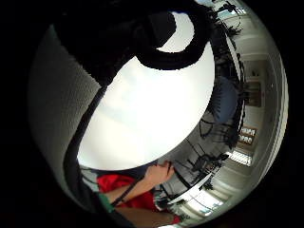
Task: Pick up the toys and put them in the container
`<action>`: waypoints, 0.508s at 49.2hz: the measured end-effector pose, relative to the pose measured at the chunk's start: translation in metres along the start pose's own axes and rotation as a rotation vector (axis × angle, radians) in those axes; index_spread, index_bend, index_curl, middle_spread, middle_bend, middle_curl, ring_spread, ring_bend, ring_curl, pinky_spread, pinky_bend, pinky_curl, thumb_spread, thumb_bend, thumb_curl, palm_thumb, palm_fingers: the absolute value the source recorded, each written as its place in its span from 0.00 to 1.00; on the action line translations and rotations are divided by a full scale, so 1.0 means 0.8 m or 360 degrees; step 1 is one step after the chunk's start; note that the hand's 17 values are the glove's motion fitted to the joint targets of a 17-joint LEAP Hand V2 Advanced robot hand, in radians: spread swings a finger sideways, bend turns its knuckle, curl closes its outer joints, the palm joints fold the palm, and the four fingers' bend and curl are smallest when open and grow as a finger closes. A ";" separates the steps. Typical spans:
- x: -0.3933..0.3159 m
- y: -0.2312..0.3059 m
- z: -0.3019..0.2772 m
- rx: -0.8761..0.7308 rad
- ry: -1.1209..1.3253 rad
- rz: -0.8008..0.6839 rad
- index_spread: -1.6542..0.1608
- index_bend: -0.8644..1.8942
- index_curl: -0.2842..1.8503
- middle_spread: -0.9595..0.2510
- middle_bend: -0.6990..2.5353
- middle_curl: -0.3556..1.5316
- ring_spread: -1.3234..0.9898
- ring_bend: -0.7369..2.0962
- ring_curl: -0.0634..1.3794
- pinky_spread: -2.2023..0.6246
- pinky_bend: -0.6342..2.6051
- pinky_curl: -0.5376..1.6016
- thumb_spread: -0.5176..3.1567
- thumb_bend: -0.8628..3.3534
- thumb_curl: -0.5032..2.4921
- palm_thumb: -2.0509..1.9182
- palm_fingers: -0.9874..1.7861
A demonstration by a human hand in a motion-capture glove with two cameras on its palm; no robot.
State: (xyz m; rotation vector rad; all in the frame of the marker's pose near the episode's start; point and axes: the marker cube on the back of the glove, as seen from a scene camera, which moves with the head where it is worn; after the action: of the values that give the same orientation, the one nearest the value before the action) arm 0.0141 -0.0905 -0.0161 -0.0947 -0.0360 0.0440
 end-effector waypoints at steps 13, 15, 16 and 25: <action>0.016 0.004 0.051 -0.0008 0.0042 0.0075 0.68 0.38 0.29 0.71 0.26 0.32 0.56 0.33 0.28 0.82 0.50 0.40 0.45 0.19 0.26 0.51 0.33; 0.016 0.006 0.061 -0.0029 0.0046 0.0084 0.68 0.38 0.29 0.71 0.26 0.32 0.56 0.33 0.28 0.82 0.51 0.40 0.45 0.20 0.26 0.51 0.33; 0.016 0.005 0.063 -0.0041 0.0040 0.0085 0.68 0.38 0.29 0.71 0.26 0.32 0.56 0.33 0.28 0.82 0.51 0.40 0.45 0.20 0.26 0.51 0.33; 0.002 0.009 0.074 -0.0065 0.0026 0.0019 0.68 0.38 0.29 0.71 0.26 0.32 0.56 0.33 0.28 0.82 0.50 0.40 0.45 0.20 0.26 0.51 0.33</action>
State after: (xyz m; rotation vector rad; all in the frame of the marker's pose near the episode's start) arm 0.0133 -0.0778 0.0420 -0.1362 -0.0198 0.0542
